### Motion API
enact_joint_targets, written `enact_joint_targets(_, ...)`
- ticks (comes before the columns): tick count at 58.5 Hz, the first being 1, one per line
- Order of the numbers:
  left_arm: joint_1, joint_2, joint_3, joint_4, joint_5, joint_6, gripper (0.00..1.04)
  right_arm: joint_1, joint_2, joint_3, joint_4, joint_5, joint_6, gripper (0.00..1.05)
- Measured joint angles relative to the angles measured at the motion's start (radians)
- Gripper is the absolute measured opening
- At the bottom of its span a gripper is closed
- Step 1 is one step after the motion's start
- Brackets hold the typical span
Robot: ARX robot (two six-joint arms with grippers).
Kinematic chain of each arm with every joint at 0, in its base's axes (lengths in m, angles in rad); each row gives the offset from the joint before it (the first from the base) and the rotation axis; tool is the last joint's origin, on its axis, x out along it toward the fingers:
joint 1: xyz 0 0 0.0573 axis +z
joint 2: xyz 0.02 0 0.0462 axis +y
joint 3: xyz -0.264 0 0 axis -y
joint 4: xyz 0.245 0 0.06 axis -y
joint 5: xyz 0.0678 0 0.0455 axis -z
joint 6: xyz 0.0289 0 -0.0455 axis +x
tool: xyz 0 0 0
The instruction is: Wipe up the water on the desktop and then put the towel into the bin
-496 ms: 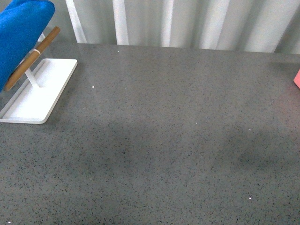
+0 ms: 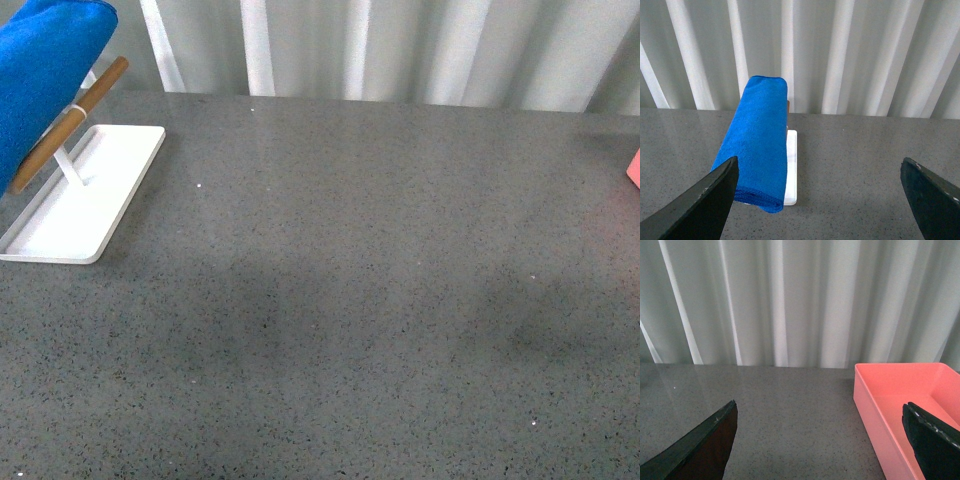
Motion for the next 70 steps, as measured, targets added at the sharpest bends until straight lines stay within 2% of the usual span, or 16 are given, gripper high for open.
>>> enact_joint_targets(38,0.0,0.0,0.0,0.0,0.0,0.0,0.98,0.0,0.0,0.0,0.0,0.0,0.0,0.98)
enact_joint_targets(41,0.035,0.024,0.013,-0.047,0.129,-0.035,0.98,0.0,0.0,0.0,0.0,0.0,0.0,0.98)
enact_joint_targets(43,0.063,0.067,0.03,-0.088,0.267,-0.078,0.98,0.0,0.0,0.0,0.0,0.0,0.0,0.98)
enact_joint_targets(46,0.066,0.141,0.042,-0.068,0.352,-0.112,0.98,0.0,0.0,0.0,0.0,-0.003,0.0,0.98)
enact_joint_targets(53,0.028,0.384,0.138,0.131,0.287,-0.114,0.98,0.0,0.0,0.0,0.0,0.0,0.0,0.98)
enact_joint_targets(56,0.002,0.545,0.225,0.235,0.218,-0.075,0.98,0.0,0.0,0.0,0.0,0.0,0.0,0.98)
enact_joint_targets(59,-0.009,0.75,0.346,0.307,0.212,-0.043,0.98,0.0,0.0,0.0,0.0,0.0,0.0,0.98)
enact_joint_targets(63,-0.009,0.933,0.467,0.295,0.222,-0.025,0.98,0.0,0.0,0.0,0.0,0.0,0.0,0.98)
enact_joint_targets(66,-0.011,1.084,0.576,0.257,0.183,-0.002,0.98,0.0,0.0,0.0,0.0,0.0,0.0,0.98)
enact_joint_targets(70,-0.01,1.282,0.73,0.167,0.179,0.027,0.98,0.0,0.0,0.0,0.0,0.0,0.0,0.98)
